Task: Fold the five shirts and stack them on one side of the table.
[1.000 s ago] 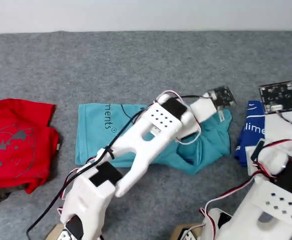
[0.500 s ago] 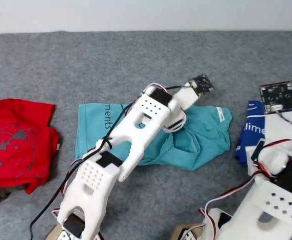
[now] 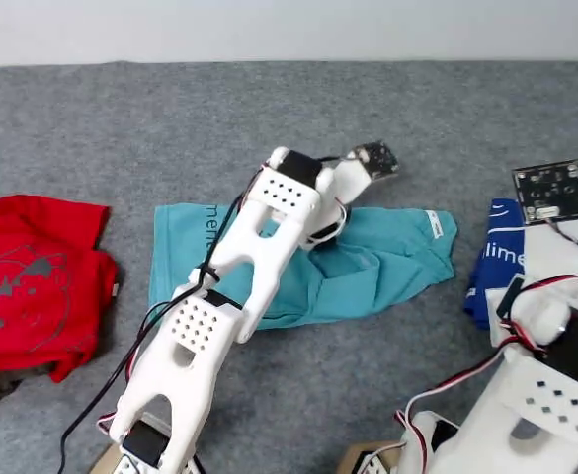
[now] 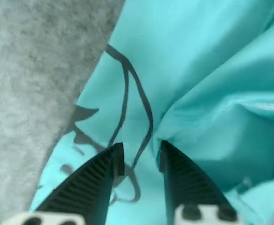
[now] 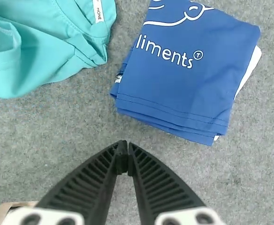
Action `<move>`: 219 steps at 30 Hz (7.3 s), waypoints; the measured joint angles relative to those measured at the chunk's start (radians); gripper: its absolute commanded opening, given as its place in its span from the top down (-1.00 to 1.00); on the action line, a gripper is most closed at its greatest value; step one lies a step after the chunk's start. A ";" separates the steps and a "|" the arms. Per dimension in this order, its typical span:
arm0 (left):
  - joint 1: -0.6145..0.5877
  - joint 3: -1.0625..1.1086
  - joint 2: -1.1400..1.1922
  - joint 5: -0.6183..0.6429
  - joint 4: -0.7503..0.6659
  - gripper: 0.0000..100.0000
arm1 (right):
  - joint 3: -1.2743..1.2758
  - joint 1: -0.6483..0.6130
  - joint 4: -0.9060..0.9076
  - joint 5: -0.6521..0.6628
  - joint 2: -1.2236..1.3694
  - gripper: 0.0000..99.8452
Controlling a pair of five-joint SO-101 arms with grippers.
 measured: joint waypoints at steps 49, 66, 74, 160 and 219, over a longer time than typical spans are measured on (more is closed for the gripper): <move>0.078 0.273 -0.126 0.023 -0.003 0.93 | 0.000 0.000 0.000 0.000 0.000 0.98; 0.184 0.325 -0.210 0.023 0.074 0.93 | 0.000 0.000 0.000 0.000 0.000 0.98; 0.137 0.466 -0.212 0.032 0.000 0.93 | 0.000 0.000 0.000 0.000 0.000 0.98; -0.988 1.201 -1.534 0.203 0.080 0.99 | 0.115 -0.571 -0.698 -0.137 0.930 0.98; -0.786 1.386 -1.370 0.178 -0.077 0.62 | -0.488 -0.436 -0.046 -0.029 0.875 0.98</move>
